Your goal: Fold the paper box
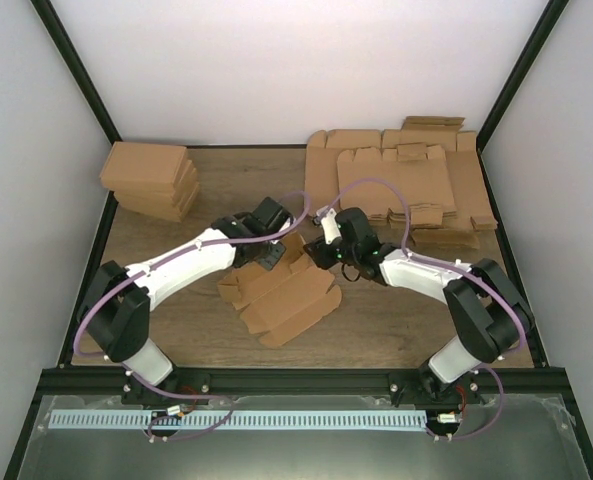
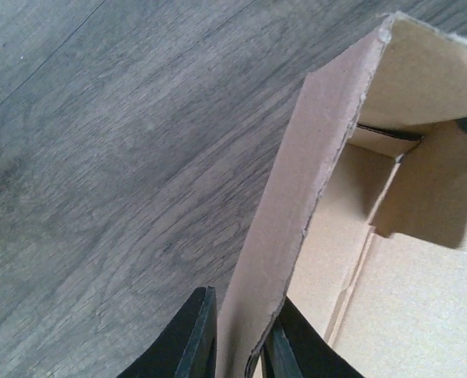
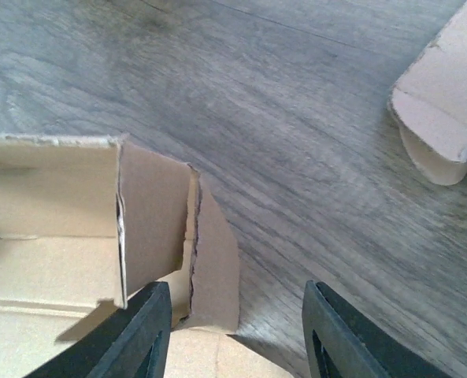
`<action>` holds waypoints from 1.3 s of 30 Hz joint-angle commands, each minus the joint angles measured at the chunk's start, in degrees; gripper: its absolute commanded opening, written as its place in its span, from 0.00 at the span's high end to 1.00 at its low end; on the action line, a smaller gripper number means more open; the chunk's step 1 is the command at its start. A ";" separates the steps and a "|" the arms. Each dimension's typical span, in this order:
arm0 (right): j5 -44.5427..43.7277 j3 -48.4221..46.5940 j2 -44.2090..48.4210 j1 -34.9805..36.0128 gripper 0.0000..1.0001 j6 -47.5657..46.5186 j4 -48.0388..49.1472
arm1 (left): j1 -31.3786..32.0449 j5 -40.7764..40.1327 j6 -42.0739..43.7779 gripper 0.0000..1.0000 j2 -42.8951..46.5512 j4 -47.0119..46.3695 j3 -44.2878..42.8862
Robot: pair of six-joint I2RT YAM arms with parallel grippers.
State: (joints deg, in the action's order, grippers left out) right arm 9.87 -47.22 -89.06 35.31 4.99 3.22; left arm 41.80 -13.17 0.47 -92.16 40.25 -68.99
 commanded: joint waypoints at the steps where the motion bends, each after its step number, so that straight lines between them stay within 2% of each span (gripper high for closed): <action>1: 6.44 1.97 1.09 -1.36 0.51 0.86 7.11 | 2.42 -3.27 0.81 0.82 -0.80 0.51 -0.78; 7: 16.41 7.74 4.84 -5.81 0.51 6.91 19.22 | 5.71 -10.21 1.43 0.88 -1.92 1.59 -0.19; 13: 18.02 7.86 7.20 -6.21 0.48 5.76 18.32 | 8.28 -14.30 1.34 0.92 -4.36 2.01 0.10; 17: 18.23 6.32 5.50 -6.28 0.47 5.58 16.82 | 9.39 -16.32 1.20 0.93 -5.05 2.39 -0.03; 25: 17.84 0.74 -0.67 -6.39 0.54 6.77 12.63 | 11.57 -19.43 1.92 0.93 -4.87 2.35 -0.23; 33: 20.74 6.83 0.76 -7.64 0.52 8.04 18.30 | 14.33 -24.39 2.59 0.93 -6.28 2.94 0.04; 39: 23.09 5.44 -1.71 -8.77 0.60 8.90 17.44 | 15.81 -26.89 2.87 0.94 -7.04 3.12 0.40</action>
State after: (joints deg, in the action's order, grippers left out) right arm 30.52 -39.90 -89.62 27.11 13.02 19.42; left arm 56.62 -38.37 2.66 -98.04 42.22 -68.99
